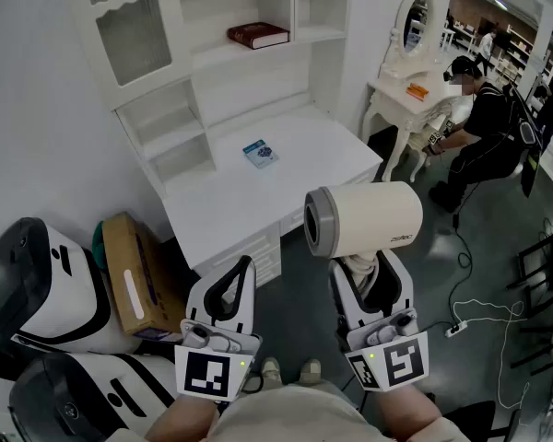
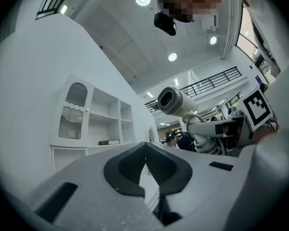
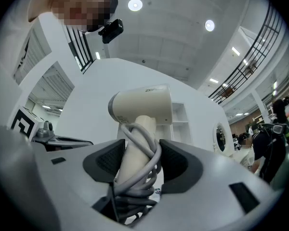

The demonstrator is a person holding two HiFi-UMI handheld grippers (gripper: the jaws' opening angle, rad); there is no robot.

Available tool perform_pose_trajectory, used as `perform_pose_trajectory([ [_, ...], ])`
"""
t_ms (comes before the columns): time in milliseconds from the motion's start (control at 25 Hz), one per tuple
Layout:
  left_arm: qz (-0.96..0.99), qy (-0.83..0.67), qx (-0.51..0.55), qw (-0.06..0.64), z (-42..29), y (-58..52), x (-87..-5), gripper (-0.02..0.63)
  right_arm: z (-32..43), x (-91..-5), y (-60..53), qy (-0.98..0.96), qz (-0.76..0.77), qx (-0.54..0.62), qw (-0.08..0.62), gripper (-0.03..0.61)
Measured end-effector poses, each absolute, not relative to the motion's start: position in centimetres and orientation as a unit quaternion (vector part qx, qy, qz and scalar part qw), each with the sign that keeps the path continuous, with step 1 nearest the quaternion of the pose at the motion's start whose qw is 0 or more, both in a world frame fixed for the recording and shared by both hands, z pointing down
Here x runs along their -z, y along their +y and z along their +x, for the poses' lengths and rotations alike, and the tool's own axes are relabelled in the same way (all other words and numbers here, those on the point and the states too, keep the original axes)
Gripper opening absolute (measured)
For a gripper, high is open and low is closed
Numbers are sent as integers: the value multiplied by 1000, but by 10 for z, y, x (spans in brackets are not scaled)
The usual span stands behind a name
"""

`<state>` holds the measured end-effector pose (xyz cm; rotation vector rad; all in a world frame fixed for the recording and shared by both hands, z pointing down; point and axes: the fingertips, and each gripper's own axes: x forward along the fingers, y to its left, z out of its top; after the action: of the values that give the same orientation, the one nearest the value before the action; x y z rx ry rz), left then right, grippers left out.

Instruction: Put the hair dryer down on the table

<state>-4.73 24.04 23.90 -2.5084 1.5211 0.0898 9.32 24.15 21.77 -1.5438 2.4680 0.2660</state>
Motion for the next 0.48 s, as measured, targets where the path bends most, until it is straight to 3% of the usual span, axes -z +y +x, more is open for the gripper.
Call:
perform_pose_trajectory([
  [480,-854,511,-29,95,-45,230,-244,12,93,-214,234,844,-516,-88,118,229],
])
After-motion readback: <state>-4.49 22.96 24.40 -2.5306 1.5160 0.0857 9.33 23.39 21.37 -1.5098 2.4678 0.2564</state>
